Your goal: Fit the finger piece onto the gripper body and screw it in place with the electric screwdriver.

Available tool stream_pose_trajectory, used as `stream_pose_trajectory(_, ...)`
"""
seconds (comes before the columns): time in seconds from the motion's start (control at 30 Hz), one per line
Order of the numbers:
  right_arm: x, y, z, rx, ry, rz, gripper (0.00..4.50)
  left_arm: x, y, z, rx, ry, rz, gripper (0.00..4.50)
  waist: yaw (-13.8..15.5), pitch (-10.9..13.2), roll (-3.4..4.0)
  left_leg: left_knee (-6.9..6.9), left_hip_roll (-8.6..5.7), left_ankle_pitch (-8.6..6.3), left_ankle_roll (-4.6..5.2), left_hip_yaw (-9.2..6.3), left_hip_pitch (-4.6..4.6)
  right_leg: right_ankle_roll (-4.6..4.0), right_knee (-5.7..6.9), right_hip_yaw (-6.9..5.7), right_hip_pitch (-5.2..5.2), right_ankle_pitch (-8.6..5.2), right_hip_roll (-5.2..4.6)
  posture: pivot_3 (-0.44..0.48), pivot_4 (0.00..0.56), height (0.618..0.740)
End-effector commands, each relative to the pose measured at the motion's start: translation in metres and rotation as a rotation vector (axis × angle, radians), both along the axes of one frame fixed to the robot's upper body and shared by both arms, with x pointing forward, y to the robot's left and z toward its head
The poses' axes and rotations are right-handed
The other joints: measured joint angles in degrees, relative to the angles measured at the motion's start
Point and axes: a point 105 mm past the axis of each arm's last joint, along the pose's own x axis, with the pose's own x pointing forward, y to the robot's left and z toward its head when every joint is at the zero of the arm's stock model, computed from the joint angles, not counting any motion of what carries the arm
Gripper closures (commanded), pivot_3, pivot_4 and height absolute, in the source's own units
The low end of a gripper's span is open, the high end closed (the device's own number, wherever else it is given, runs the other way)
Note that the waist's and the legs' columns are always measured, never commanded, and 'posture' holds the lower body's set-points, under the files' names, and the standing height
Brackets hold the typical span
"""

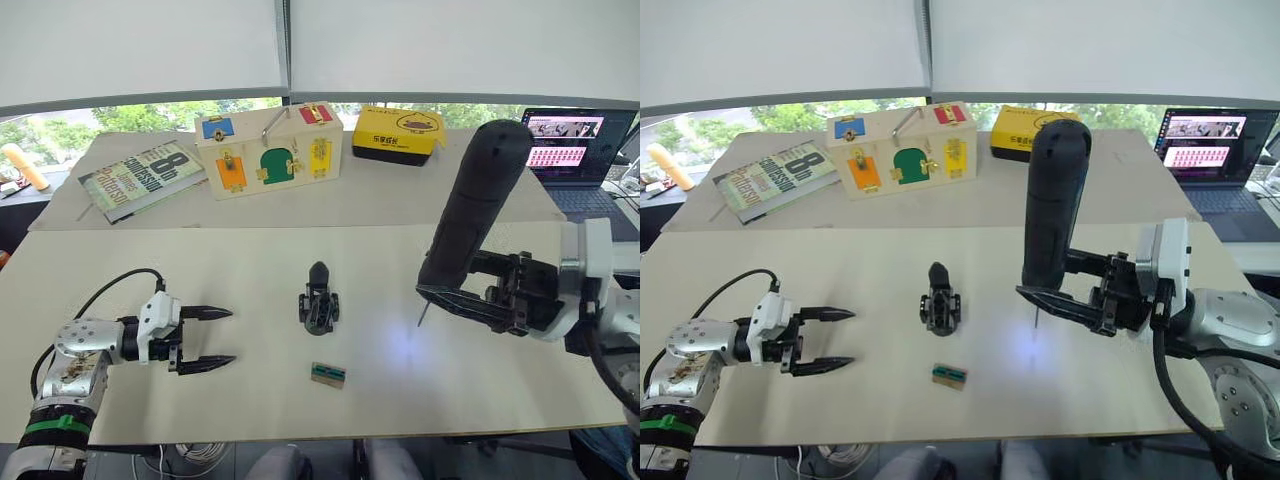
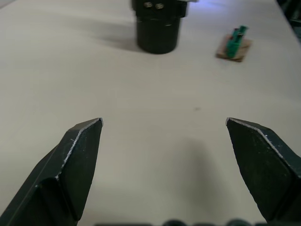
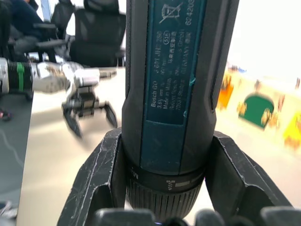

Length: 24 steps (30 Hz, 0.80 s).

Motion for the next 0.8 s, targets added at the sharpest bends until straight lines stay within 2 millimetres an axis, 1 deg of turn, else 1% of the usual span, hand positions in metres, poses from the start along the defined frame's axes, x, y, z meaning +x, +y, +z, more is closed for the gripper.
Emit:
stream_pose_trajectory(0.03, -0.018, 0.029, 0.016, 0.050, -0.099, 0.129, 2.59, -0.008, -0.025, 0.005, -0.022, -0.015, -0.093, 0.06, 0.12, 0.04, 0.00, 0.00, 0.00, 0.00, 0.00, 0.00, 0.00, 0.00, 0.01, 0.01, 0.00, 0.00, 0.00, 0.000, 0.150, 0.740)
stream_pose_trajectory(0.1, -0.026, 0.048, 0.013, 0.076, -0.095, 0.213, 2.59, -0.008, -0.044, 0.004, -0.048, -0.003, -0.115, 0.06, 0.16, 0.05, 0.01, 0.00, 0.00, 0.00, 0.00, 0.00, 0.00, 0.00, 0.02, 0.00, -0.02, 0.00, 0.00, 0.000, 0.150, 0.740)
stream_pose_trajectory(0.17, -0.029, 0.060, 0.008, 0.108, -0.059, 0.270, 2.59, -0.007, -0.060, 0.002, -0.051, -0.007, -0.143, 0.06, 0.24, 0.07, -0.01, 0.00, -0.01, 0.00, 0.01, -0.01, 0.00, 0.00, 0.00, -0.01, 0.00, 0.00, 0.00, 0.000, 0.150, 0.740)
stream_pose_trajectory(0.43, -0.016, 0.082, -0.016, 0.117, -0.061, 0.324, 2.59, -0.009, -0.104, -0.012, -0.055, -0.028, -0.191, 0.06, 0.17, 0.11, -0.08, 0.09, -0.11, 0.00, 0.02, -0.01, 0.01, 0.04, -0.01, -0.06, 0.01, 0.03, -0.01, 0.000, 0.150, 0.740)
stream_pose_trajectory(0.6, -0.012, 0.088, -0.030, 0.067, -0.081, 0.357, 2.59, -0.011, -0.121, -0.019, -0.060, -0.013, -0.203, 0.06, 0.15, 0.11, -0.08, 0.09, -0.09, 0.03, -0.02, -0.02, 0.03, 0.03, 0.03, -0.07, 0.00, 0.02, 0.02, 0.000, 0.150, 0.740)
stream_pose_trajectory(0.8, -0.010, 0.090, -0.035, 0.058, -0.082, 0.379, 2.59, -0.013, -0.125, -0.030, -0.033, 0.007, -0.213, 0.06, 0.17, 0.11, -0.08, 0.12, -0.08, 0.03, -0.03, -0.02, 0.06, 0.03, 0.04, -0.05, 0.02, 0.02, 0.02, 0.000, 0.150, 0.740)
